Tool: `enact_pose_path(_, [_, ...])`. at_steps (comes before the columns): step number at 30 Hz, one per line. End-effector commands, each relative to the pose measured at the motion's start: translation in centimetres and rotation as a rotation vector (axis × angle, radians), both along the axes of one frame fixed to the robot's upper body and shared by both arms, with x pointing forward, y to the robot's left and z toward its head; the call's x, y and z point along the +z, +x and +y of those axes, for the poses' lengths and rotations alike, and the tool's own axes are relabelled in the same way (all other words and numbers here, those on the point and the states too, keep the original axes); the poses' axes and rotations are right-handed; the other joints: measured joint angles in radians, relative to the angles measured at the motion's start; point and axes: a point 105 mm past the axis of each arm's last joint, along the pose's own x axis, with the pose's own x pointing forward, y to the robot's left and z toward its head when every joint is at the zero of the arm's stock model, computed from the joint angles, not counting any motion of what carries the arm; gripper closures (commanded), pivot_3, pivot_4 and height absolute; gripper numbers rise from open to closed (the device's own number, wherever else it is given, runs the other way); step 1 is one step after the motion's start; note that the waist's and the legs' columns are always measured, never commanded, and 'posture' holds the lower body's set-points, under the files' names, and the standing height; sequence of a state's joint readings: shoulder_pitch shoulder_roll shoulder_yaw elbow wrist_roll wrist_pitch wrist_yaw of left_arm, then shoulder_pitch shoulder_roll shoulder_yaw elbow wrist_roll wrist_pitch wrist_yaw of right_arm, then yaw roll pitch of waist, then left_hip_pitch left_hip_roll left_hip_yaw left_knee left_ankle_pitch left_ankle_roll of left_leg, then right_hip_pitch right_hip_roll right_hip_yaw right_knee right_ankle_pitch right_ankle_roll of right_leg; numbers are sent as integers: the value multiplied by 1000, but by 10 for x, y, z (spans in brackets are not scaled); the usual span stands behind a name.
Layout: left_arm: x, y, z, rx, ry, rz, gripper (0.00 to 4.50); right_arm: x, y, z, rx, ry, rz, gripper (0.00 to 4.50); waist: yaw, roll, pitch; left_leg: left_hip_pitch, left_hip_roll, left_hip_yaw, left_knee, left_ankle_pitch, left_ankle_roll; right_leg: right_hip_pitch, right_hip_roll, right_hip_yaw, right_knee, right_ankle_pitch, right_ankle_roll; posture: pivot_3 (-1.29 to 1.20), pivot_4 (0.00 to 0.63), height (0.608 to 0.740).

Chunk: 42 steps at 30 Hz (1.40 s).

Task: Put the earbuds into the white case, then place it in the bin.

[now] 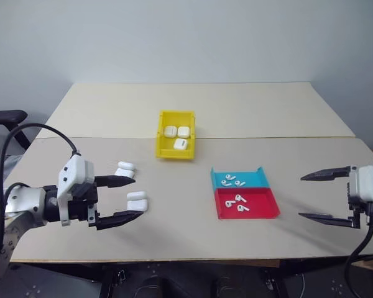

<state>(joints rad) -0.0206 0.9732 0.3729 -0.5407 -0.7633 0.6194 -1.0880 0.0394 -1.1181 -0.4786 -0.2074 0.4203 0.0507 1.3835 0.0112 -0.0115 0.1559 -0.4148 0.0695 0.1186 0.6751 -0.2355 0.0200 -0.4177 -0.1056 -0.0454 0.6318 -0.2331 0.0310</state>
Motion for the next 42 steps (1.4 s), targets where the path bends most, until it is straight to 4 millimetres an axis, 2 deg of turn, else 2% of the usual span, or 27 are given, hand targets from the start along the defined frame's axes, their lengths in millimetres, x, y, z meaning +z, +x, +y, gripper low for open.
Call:
enact_pose_path(1, [8, 0, 1, 23, -1, -51, 0, 12, 1, 2, 14, -11, -66, 19, 0, 0, 0, 0, 0, 0, 0, 0, 0, 0, 0, 0, 0, 0, 0, 0, 150, 740])
enact_pose_path(7, [10, 11, 4, 156, 34, -156, 0, 12, 3, 1, 5, -18, -58, 19, 0, 0, 0, 0, 0, 0, 0, 0, 0, 0, 0, 0, 0, 0, 0, 0, 150, 740])
enact_pose_path(12, [33, 23, 6, 357, -53, -216, 0, 11, 3, 1, 6, -16, -42, 19, 0, 0, 0, 0, 0, -1, 0, 0, 0, 1, 0, 0, 0, 0, 0, 0, 150, 740])
enact_pose_path(15, [39, 37, 13, 525, -39, -166, 0, 8, 6, 0, -3, -18, -41, 19, 2, 0, 0, 3, 0, -2, 1, 0, 0, 4, 0, -1, 0, 0, 0, 0, 150, 740])
enact_pose_path(17, [33, 51, 19, 654, 62, -78, 0, 7, 9, -1, -24, -28, -43, 19, 2, -1, 1, 8, 0, -3, 0, 0, 0, 10, 0, -1, -1, 0, 1, 0, 150, 740])
enact_pose_path(22, [25, 79, 20, 922, 198, 5, 0, 4, 8, 1, -34, -18, -26, 19, 3, -3, 1, 12, -2, -6, 0, -1, 1, 16, 0, -1, -2, -1, 2, 0, 150, 740])
enact_pose_path(25, [17, 90, 21, 971, 266, 46, 0, -2, 7, 2, -47, -24, -9, 19, -3, -4, 2, 11, -1, -6, 0, 0, 0, 13, 0, 0, -1, -1, 2, 0, 150, 740])
enact_pose_path(29, [13, 103, 41, 1111, 318, 71, 0, -6, 6, 5, -59, -8, 5, 19, -4, -4, 2, 12, -1, -6, 0, 0, 0, 13, 0, 2, -1, -1, 1, 0, 150, 740])
enact_pose_path(35, [4, 116, 46, 1143, 291, 211, 0, -13, 7, 9, -82, -4, 19, 19, 1, -5, 2, 12, -2, -6, 0, 0, 0, 13, 0, 1, -1, -1, 1, 0, 150, 740])
enact_pose_path(42, [-15, 119, 43, 1109, 334, 337, 0, -16, 2, 10, -102, 6, 30, 19, 1, -6, 3, 11, -2, -5, 0, 0, 0, 13, -1, 1, -1, -1, 1, 0, 150, 740])
